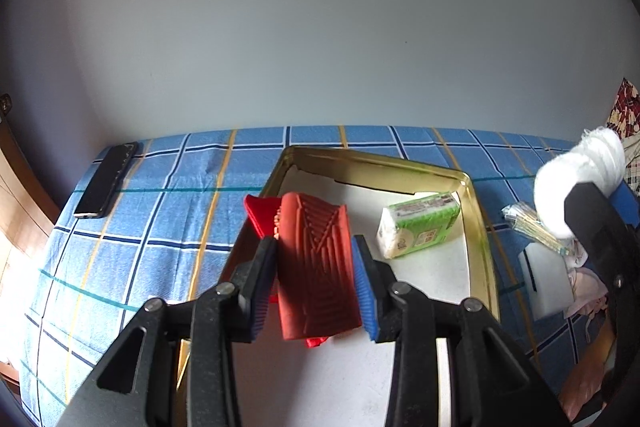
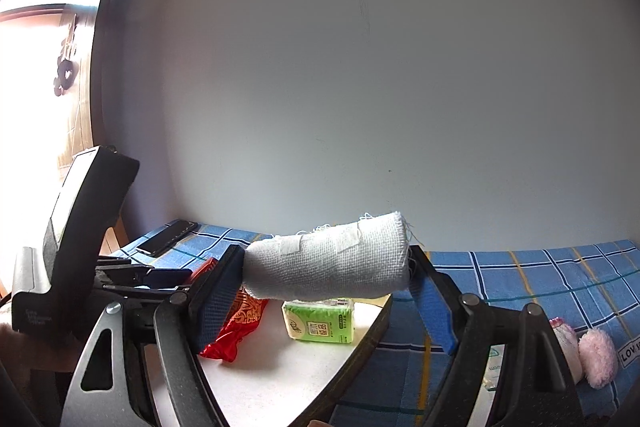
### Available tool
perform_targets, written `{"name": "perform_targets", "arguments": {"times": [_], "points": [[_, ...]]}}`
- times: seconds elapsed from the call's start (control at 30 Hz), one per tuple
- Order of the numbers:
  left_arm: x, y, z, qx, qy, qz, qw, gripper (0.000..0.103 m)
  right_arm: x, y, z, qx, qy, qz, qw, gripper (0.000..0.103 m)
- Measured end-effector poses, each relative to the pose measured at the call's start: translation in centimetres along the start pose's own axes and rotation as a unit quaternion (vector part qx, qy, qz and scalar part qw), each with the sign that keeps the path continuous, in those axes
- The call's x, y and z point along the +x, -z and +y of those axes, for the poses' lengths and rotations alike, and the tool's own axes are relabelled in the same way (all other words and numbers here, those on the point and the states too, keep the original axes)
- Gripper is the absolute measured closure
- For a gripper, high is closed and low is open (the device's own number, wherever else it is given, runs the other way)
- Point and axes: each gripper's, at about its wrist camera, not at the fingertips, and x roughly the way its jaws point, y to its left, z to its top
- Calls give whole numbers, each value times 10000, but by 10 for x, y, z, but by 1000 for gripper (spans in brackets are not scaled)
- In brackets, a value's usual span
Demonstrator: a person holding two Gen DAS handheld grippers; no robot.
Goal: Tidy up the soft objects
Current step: 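Carry the red comb with the left gripper while the right carries the towel toward the gold tray, then lower the red comb into the gold tray and open the left gripper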
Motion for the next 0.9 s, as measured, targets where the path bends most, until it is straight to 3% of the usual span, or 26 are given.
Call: {"name": "perform_targets", "arguments": {"times": [0.63, 0.9], "points": [[45, -18, -19, 180, 33, 479, 9987, 67, 10, 1, -18, 242, 113, 203, 9994, 21], [65, -12, -22, 270, 233, 900, 9953, 66, 16, 3, -24, 331, 177, 279, 9989, 21]]}}
